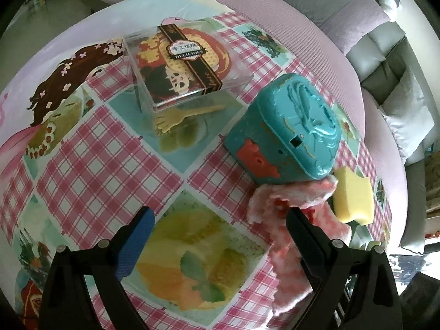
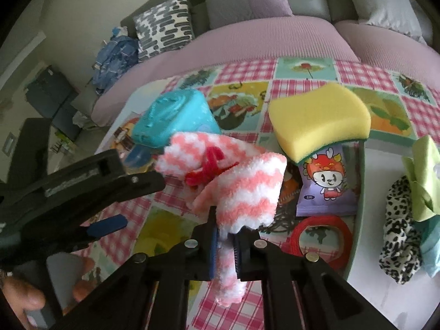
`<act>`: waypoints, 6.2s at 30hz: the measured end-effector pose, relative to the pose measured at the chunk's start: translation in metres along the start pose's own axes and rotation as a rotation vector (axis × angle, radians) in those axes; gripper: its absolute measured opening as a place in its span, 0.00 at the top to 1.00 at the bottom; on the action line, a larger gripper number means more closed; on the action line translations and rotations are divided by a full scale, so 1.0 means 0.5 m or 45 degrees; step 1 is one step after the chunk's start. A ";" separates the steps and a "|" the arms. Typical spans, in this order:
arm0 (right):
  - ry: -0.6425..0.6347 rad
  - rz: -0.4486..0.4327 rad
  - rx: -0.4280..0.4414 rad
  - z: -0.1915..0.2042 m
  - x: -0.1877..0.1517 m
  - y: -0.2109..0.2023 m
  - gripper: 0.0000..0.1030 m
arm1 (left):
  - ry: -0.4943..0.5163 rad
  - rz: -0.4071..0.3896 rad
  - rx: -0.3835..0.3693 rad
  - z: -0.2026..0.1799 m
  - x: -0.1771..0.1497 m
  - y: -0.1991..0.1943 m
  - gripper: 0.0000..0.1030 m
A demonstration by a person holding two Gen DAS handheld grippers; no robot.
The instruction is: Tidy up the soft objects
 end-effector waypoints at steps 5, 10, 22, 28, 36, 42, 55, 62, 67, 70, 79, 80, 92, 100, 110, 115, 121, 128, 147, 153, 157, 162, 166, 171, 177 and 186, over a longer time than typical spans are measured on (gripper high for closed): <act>-0.029 -0.014 0.018 0.005 -0.012 -0.031 0.90 | 0.015 -0.015 -0.031 -0.008 0.001 -0.011 0.06; -0.005 0.029 -0.010 -0.012 -0.031 -0.037 0.90 | 0.054 -0.012 -0.055 -0.032 -0.001 -0.008 0.07; 0.110 0.133 -0.119 -0.079 -0.053 -0.007 0.90 | 0.229 0.062 -0.118 -0.137 -0.013 0.043 0.29; 0.127 0.172 -0.153 -0.094 -0.062 0.007 0.90 | 0.263 0.105 -0.140 -0.157 -0.022 0.062 0.41; 0.135 0.178 -0.153 -0.097 -0.060 0.011 0.90 | 0.286 0.109 -0.173 -0.178 -0.021 0.070 0.56; 0.159 0.185 -0.152 -0.104 -0.058 0.016 0.90 | 0.295 0.101 -0.181 -0.184 -0.020 0.079 0.74; 0.178 0.180 -0.143 -0.113 -0.056 0.013 0.90 | 0.280 0.061 -0.235 -0.160 -0.016 0.045 0.86; 0.182 0.145 -0.137 -0.115 -0.049 -0.005 0.90 | 0.283 0.022 -0.280 -0.161 -0.009 0.020 0.87; 0.202 0.108 -0.134 -0.123 -0.038 -0.022 0.90 | 0.275 -0.038 -0.307 -0.158 0.005 -0.012 0.87; 0.209 0.069 -0.099 -0.117 -0.027 -0.040 0.91 | 0.272 -0.075 -0.318 -0.153 0.012 -0.035 0.87; 0.180 -0.120 0.038 -0.078 0.018 -0.129 0.91 | 0.288 -0.184 -0.332 -0.154 0.029 -0.096 0.87; 0.177 -0.139 0.051 -0.075 0.022 -0.137 0.91 | 0.290 -0.193 -0.333 -0.158 0.031 -0.099 0.87; 0.175 -0.482 0.179 -0.064 0.086 -0.308 0.91 | 0.401 -0.335 -0.367 -0.212 0.042 -0.170 0.87; 0.291 -0.708 0.155 -0.144 0.104 -0.436 0.91 | 0.533 -0.361 -0.407 -0.283 0.018 -0.179 0.87; 0.403 -0.925 -0.102 -0.264 0.105 -0.554 0.91 | 0.749 -0.327 -0.451 -0.408 -0.048 -0.152 0.87; 0.458 -0.923 -0.222 -0.327 0.102 -0.557 0.91 | 0.869 -0.292 -0.456 -0.469 -0.091 -0.125 0.86; 0.596 -0.749 -0.324 -0.419 0.084 -0.479 0.91 | 0.994 -0.212 -0.421 -0.525 -0.145 -0.064 0.86; 0.732 -0.548 -0.383 -0.498 0.047 -0.397 0.91 | 1.044 -0.103 -0.364 -0.535 -0.181 0.001 0.86; 0.648 -0.381 -0.625 -0.504 0.016 -0.367 0.83 | 1.020 0.025 -0.362 -0.525 -0.193 0.031 0.83; 0.608 -0.369 -0.678 -0.496 0.015 -0.382 0.73 | 1.011 0.030 -0.363 -0.515 -0.189 0.015 0.67; 0.576 -0.353 -0.716 -0.491 0.013 -0.387 0.68 | 0.987 0.031 -0.364 -0.498 -0.181 0.001 0.65; 0.540 -0.343 -0.751 -0.483 0.010 -0.393 0.54 | 0.929 0.010 -0.353 -0.468 -0.155 -0.017 0.61; 0.499 -0.317 -0.775 -0.473 0.007 -0.387 0.45 | 0.854 -0.022 -0.227 -0.414 -0.116 -0.018 0.54; 0.444 -0.281 -0.764 -0.450 0.006 -0.364 0.33 | 0.778 -0.034 -0.064 -0.346 -0.080 -0.010 0.49; 0.350 -0.242 -0.731 -0.402 0.006 -0.326 0.26 | 0.707 -0.019 0.043 -0.291 -0.056 0.007 0.30; 0.235 -0.213 -0.645 -0.326 0.007 -0.276 0.16 | 0.682 -0.060 0.145 -0.250 -0.035 0.007 0.22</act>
Point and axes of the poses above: each gripper's, at about its wrist camera, not at the fingertips, and y roughly the way its jaws point, z to its left, x to its top, the point moved 9 cm from there along y, roughly the way its jaws point, and after that the axes turned 13 degrees about y, right-handed, at the moved point
